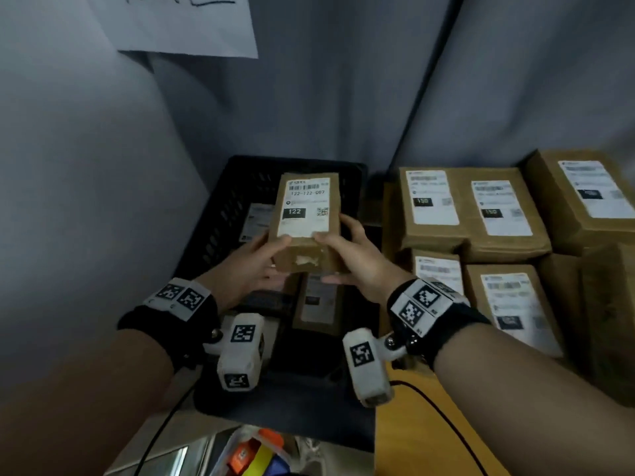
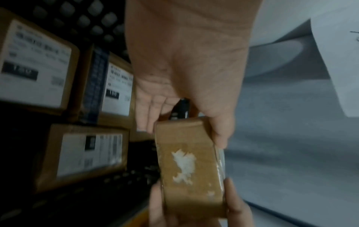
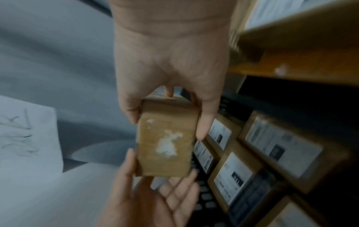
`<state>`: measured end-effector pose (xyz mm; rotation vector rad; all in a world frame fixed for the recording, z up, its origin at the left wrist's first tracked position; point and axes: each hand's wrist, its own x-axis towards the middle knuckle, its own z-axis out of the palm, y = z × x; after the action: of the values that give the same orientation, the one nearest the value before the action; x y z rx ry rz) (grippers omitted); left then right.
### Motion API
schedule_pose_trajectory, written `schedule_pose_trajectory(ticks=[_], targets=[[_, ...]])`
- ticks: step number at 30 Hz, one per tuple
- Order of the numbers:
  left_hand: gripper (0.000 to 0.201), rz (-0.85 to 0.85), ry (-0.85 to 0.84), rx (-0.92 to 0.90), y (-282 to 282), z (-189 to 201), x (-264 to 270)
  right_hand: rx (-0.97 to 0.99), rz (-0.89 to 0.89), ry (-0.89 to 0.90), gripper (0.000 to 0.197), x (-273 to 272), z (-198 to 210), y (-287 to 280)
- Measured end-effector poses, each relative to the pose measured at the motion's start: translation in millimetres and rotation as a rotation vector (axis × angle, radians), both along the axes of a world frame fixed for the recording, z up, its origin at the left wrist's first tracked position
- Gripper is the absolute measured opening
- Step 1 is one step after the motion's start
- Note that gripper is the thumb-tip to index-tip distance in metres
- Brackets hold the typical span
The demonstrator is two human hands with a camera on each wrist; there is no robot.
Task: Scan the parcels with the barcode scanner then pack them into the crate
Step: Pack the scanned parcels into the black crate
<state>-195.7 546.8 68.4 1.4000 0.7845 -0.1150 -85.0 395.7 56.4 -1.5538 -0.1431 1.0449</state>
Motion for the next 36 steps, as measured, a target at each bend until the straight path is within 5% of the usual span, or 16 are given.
schedule_pose_trajectory(ticks=[3, 8, 12, 16, 21, 26, 36], targets=[[0.012, -0.035, 0.104, 0.248, 44.2, -20.8, -3.4, -0.097, -0.108, 0.023, 0.074, 8.2, -27.7, 58.6], [0.041, -0.168, 0.256, 0.776, 119.7, -50.2, 14.6, -0.19, -0.205, -0.047, 0.072, 35.6, -80.1, 135.3], [0.039, -0.192, 0.242, 0.95, 169.7, -64.3, 26.6, -0.224, -0.201, -0.105, 0.089, 43.3, -123.5, 180.2], [0.036, -0.19, 0.204, 0.965, 191.7, -80.0, 30.0, -0.326, 0.081, -0.246, 0.053, 40.2, -144.5, 204.6], [0.035, -0.206, 0.19, 0.94, 188.6, -90.8, 31.6, -0.401, 0.467, -0.422, 0.042, 42.5, -149.3, 203.7], [0.033, -0.184, 0.168, 0.898, 175.0, -79.4, 33.4, -0.35, 0.137, -0.459, 0.026, 44.7, -122.8, 189.0], [0.035, -0.222, -0.022, 0.717, 72.0, -38.4, 74.2, -0.273, -0.108, -0.779, 0.018, 85.0, -21.8, 62.6]])
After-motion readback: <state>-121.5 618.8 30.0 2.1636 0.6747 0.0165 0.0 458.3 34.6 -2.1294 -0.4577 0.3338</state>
